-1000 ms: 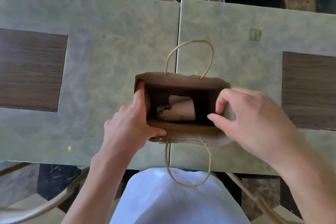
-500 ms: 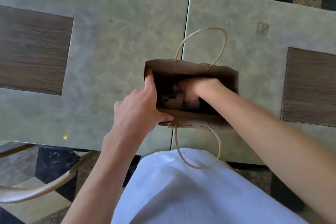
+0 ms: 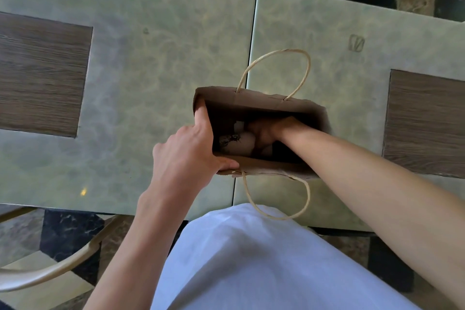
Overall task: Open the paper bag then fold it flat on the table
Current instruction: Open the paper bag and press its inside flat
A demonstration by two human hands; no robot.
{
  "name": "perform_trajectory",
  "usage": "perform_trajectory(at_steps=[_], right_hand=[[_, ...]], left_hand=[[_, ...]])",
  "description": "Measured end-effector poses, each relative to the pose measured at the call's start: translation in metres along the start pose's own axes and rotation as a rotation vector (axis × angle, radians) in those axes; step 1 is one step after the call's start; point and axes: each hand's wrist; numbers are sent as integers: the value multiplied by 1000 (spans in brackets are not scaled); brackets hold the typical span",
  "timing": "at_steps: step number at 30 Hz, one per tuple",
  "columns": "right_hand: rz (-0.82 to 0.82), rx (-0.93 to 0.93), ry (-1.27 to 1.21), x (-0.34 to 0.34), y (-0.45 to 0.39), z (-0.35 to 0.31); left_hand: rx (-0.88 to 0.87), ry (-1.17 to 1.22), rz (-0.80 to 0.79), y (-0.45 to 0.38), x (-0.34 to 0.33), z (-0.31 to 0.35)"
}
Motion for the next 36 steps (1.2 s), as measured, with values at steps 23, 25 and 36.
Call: perform_trajectory(at_steps=[23,25,36], right_hand=[[-224,-347,-1136,18,18,21],[-245,-361,-1223,13,16,23],[-276,-343,-1461,-3,6,20]], left_hand=[[-48,-99,39,1,-1,14],[-47,-100,36,0,-1,14],[-22,-84,6,-1,0,12]])
Point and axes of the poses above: each hand's wrist, its own y-axis away from the middle knuckle, its own x-axis out of the back of the hand, z = x × y, and after that the axes turned 5 degrees about z, right-handed
